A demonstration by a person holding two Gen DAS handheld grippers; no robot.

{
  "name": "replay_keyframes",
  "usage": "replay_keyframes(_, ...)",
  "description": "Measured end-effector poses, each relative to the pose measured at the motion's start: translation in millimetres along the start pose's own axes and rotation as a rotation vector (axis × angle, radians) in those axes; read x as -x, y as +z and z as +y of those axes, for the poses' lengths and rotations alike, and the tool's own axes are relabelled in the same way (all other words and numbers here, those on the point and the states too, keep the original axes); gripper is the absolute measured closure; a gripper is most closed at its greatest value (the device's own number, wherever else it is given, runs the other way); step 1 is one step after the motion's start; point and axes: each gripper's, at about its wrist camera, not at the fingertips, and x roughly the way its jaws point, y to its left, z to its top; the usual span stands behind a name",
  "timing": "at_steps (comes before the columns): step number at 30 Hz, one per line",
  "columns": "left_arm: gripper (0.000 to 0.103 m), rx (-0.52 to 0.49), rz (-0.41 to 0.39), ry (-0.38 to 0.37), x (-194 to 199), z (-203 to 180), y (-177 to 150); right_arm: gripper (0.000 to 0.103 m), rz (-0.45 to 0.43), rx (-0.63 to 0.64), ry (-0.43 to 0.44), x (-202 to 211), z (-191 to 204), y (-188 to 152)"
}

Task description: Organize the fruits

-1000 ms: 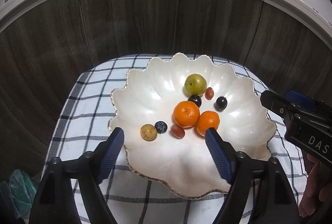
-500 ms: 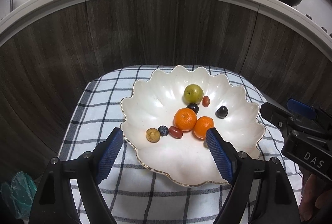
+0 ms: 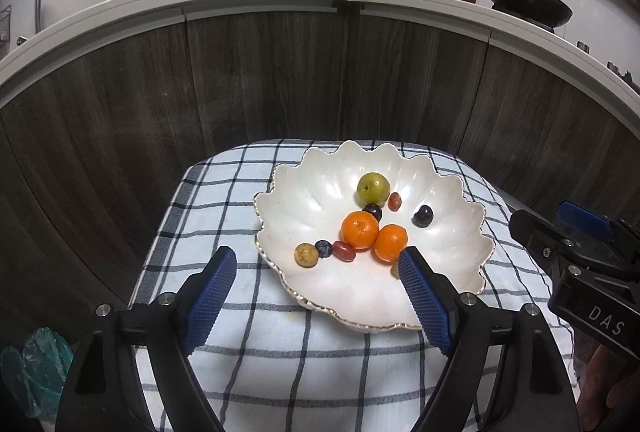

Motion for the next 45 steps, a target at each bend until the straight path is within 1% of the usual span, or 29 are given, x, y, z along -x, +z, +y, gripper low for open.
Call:
replay_keyframes(14,0.013,0.000,-0.050,0.011,38.5,7.2,-19.2,0.028,-0.053,-0.011,-0.065,49.1,4.0,-17.8)
replay_keyframes(18,0.012,0.017,-0.055,0.010,50.3,13.6,-28.0,0.028,-0.064,-0.034,-0.075,60.9,5.8,-25.3)
replay_keyframes(25,0.011,0.022,-0.061,0.017,69.7,22.8,-42.4,0.028,-0.128,-0.038,-0.101,89.1,16.3,-33.9)
replay_keyframes(26,0.011,0.023,-0.061,0.019,72.4,24.0,-44.5,0.026,-0.136,-0.038,-0.102,93.1,18.1,-34.5)
replay_keyframes(27,0.011,0.023,-0.059,0.020,74.4,25.1,-46.2,0.022,-0.144,-0.040,-0.103,97.0,19.7,-34.7)
replay_keyframes(31,0.011,0.016,-0.058,0.020,84.0,25.9,-53.9,0.021,-0.179,-0.036,-0.113,113.3,24.9,-40.3)
replay_keyframes(35,0.010,0.009,-0.063,0.015,95.6,24.0,-60.5,0.021,-0.182,-0.048,-0.104,124.9,27.0,-50.5)
replay_keyframes(37,0.003,0.006,-0.071,0.027,102.9,22.8,-63.3,0.021,-0.174,-0.062,-0.098,128.2,25.5,-56.8)
replay_keyframes(38,0.002,0.006,-0.076,0.031,104.9,22.2,-63.7,0.021,-0.171,-0.066,-0.096,130.2,24.6,-60.1)
replay_keyframes(41,0.001,-0.010,-0.094,0.038,114.5,19.4,-66.9,0.021,-0.170,-0.073,-0.099,136.3,22.9,-68.8)
replay_keyframes(45,0.001,-0.022,-0.090,0.052,121.3,17.7,-70.2,0.021,-0.169,-0.101,-0.104,144.5,20.5,-81.7)
